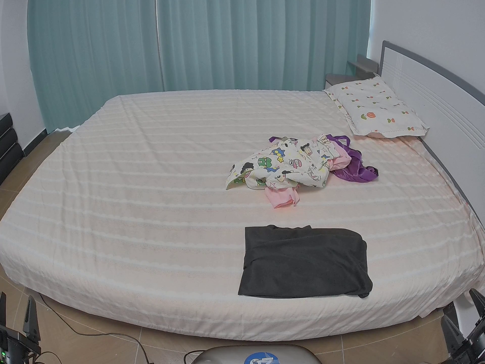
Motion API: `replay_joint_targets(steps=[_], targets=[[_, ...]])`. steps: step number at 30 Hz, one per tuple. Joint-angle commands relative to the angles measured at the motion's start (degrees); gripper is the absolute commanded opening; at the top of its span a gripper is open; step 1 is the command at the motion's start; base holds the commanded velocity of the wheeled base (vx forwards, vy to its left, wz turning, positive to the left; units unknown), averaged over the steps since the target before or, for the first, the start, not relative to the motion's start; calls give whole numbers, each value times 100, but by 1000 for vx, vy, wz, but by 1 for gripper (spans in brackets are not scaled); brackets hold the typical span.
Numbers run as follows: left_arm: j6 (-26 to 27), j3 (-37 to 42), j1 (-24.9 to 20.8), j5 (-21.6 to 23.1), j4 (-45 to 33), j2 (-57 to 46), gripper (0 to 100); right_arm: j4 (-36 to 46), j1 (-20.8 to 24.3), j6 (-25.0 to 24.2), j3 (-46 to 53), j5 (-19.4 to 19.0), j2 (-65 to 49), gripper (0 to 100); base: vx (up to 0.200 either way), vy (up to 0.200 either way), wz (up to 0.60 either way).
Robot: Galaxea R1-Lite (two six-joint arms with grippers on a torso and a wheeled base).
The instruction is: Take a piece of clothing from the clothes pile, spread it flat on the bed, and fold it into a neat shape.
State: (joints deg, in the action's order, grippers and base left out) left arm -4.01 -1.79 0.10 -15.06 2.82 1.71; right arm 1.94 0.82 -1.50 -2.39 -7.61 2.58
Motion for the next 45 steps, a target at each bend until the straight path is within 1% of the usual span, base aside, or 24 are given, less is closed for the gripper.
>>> replay_joint_targets(steps=[1, 4, 7, 8, 9, 10, 11, 12, 13, 16, 18, 20, 21, 23, 25, 26, 45], targets=[[41, 170, 34, 64, 26, -171, 100, -9, -90, 18, 46, 31, -258, 100, 0, 0, 0], [190, 170, 34, 205, 26, -171, 100, 0, -90, 36, 37, -4, -250, 100, 0, 0, 0], [208, 179, 34, 504, 17, -171, 100, 0, -90, 53, 37, -4, -250, 100, 0, 0, 0], [217, 179, 34, 758, 8, -171, 100, -9, -90, 71, 46, -22, -258, 100, 0, 0, 0], [208, 179, 34, 811, 0, -171, 100, -9, -90, 80, 46, -22, -250, 100, 0, 0, 0], [208, 179, 34, 1136, -79, -171, 100, -18, -90, 159, 54, -22, -250, 100, 0, 0, 0], [269, 179, 25, 1365, -264, -162, 100, -27, -90, 299, 54, -30, -250, 100, 0, 0, 0], [269, 179, 25, 1365, -264, -162, 100, -27, -90, 299, 54, -30, -250, 100, 0, 0, 0], [401, 170, 25, 1585, -343, -162, 100, -27, -90, 563, 63, -48, -250, 100, 0, 0, 0], [454, 170, 25, 1576, -326, -162, 100, -36, -90, 616, 54, -92, -250, 100, 0, 0, 0], [445, 170, 25, 1514, -317, -162, 100, -53, -99, 607, 72, 40, -241, 100, 0, 0, 0], [436, 170, 25, 1470, -308, -171, 100, -132, -99, 607, 142, 453, -241, 100, 0, 0, 0], [436, 170, 25, 1470, -317, -171, 100, -132, -99, 607, 160, 594, -250, 100, 0, 0, 0], [436, 170, 25, 1462, -308, -171, 100, -106, -99, 581, 186, 602, -241, 100, 0, 0, 0], [436, 170, 25, 1462, -308, -171, 100, -80, -90, 308, 195, 646, -241, 100, 0, 0, 0], [436, 170, 25, 1462, -317, -171, 100, -97, -90, 247, 204, 655, -241, 100, 0, 0, 0], [427, 170, 25, 1453, -317, -162, 100, -167, -90, 194, 221, 664, -250, 100, 0, 0, 0]])
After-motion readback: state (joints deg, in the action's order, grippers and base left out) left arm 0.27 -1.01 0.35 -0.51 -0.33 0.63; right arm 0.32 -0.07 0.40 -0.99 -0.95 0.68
